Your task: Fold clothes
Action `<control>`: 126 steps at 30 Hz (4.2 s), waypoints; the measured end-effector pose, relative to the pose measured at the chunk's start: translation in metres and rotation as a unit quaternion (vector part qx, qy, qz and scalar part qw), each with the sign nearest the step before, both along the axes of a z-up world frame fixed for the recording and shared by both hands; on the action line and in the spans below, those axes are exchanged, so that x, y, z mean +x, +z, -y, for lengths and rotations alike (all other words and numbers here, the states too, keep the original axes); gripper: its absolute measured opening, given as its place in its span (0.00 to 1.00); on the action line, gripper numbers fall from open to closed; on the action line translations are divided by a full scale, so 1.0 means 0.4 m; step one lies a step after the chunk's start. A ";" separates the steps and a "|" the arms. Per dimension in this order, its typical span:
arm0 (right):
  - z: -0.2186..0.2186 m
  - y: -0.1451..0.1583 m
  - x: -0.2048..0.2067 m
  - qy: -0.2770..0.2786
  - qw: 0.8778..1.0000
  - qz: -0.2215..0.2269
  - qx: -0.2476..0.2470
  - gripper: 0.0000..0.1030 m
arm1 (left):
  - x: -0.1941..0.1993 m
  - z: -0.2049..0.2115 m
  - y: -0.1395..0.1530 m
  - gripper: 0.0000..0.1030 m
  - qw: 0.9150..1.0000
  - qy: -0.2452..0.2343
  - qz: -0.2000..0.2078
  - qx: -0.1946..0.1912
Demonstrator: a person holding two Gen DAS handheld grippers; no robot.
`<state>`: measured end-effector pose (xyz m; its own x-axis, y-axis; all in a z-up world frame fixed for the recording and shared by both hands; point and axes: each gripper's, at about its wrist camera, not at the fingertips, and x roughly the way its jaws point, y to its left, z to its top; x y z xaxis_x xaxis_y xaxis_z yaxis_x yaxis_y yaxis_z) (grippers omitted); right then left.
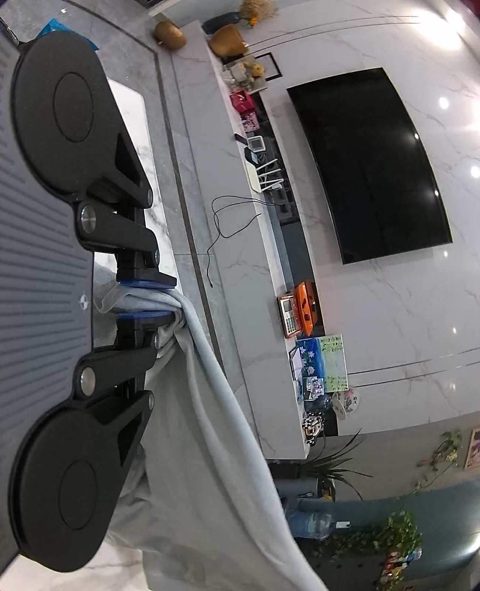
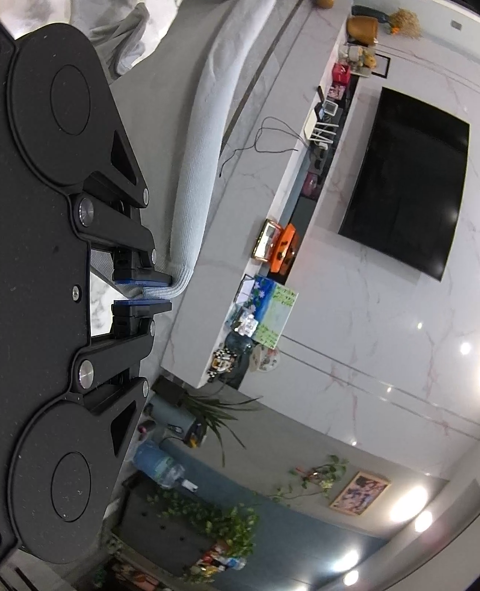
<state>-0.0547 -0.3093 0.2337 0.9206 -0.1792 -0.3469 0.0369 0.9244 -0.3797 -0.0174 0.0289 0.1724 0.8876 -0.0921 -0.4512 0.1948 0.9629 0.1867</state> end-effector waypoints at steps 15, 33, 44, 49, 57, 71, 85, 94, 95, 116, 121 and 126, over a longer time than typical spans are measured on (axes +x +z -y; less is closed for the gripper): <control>0.100 -0.122 0.259 -0.085 0.994 -0.074 0.001 0.04 | 0.246 0.122 -0.122 0.13 0.997 -0.049 -0.050 0.038; 0.200 -0.461 0.586 -0.092 0.977 -0.187 0.043 0.20 | 0.504 0.110 -0.353 0.41 0.988 -0.026 -0.150 -0.005; 0.225 -0.489 0.375 -0.125 0.962 -0.191 0.146 0.33 | 0.313 -0.028 -0.270 0.58 0.989 0.002 -0.140 -0.038; 0.233 -0.510 0.253 -0.141 0.951 -0.197 0.192 0.34 | 0.211 -0.113 -0.309 0.58 0.978 0.038 -0.194 -0.073; 0.243 -0.517 0.154 -0.152 0.934 -0.191 0.259 0.34 | 0.128 -0.176 -0.367 0.58 0.953 0.096 -0.248 -0.142; 0.237 -0.557 0.151 -0.137 0.944 -0.207 0.219 0.19 | 0.164 -0.172 -0.367 0.03 0.958 0.128 -0.227 -0.122; 0.370 -0.557 0.150 -0.233 0.941 -0.191 0.154 0.17 | 0.314 -0.300 -0.223 0.03 0.965 0.191 -0.175 0.034; 0.363 -0.565 0.169 -0.235 0.947 -0.189 0.112 0.17 | 0.393 -0.243 -0.228 0.03 0.971 0.163 -0.162 0.060; 0.363 -0.565 0.172 -0.236 0.947 -0.189 0.112 0.17 | 0.383 -0.225 -0.226 0.03 0.974 0.147 -0.164 0.048; 0.311 -0.519 0.181 -0.196 0.959 -0.154 0.131 0.21 | 0.118 -0.009 -0.357 0.28 0.964 -0.078 -0.248 -0.056; 0.284 -0.525 0.196 -0.158 0.960 -0.172 0.153 0.22 | 0.114 -0.105 -0.263 0.47 0.970 -0.061 -0.214 -0.099; 0.274 -0.538 0.202 -0.150 0.959 -0.184 0.154 0.22 | 0.195 -0.210 -0.219 0.49 0.974 0.042 -0.196 -0.101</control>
<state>0.0262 -0.4190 0.0185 0.6491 -0.2543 -0.7170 0.2350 0.9634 -0.1290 0.0607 0.1129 0.0849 0.6586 -0.1486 -0.7377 0.1321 0.9879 -0.0810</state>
